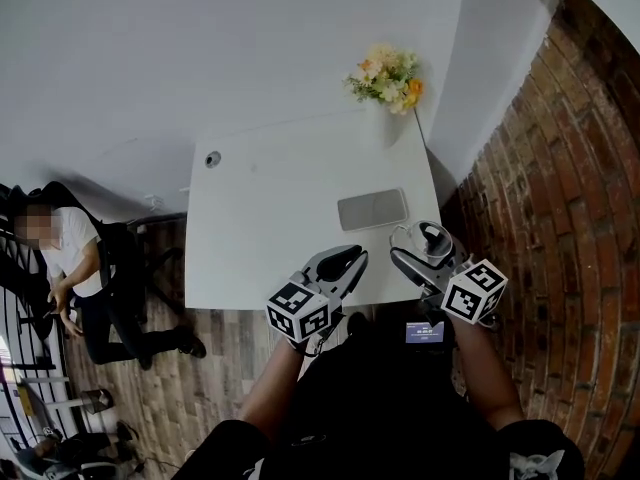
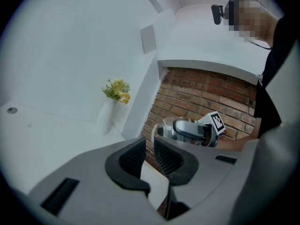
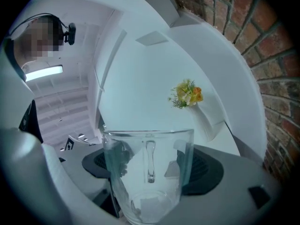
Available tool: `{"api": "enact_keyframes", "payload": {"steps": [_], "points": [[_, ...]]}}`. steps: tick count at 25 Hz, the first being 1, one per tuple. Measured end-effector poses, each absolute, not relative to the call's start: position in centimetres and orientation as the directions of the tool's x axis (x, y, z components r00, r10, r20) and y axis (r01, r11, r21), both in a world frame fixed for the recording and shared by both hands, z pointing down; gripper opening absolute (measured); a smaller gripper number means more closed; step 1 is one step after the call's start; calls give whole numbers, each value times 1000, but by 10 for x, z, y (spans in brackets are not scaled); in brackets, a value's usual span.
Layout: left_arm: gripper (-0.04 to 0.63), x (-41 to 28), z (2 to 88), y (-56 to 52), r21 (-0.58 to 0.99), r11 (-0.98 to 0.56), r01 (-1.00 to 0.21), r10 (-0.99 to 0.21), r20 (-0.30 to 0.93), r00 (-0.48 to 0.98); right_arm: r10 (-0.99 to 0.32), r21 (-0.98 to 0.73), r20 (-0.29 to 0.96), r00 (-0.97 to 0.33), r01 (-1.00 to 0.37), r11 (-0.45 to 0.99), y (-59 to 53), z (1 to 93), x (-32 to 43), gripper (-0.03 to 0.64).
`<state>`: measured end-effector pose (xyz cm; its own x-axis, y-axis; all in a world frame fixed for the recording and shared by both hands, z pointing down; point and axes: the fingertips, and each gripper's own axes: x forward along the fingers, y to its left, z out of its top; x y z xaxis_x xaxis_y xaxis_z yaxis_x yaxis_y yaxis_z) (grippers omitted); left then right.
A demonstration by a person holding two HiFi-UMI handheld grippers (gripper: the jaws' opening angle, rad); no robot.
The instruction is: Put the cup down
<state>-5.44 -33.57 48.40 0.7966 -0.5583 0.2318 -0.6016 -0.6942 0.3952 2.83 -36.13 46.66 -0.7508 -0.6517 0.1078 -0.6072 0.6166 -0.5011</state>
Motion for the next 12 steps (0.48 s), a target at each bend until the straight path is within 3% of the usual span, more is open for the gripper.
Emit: {"api": "enact_keyframes", "payload": {"steps": [12], "points": [[61, -70, 515, -360, 421, -618, -664, -588, 314, 745, -625, -409, 241, -743, -661, 629, -455, 562, 4, 417]]}}
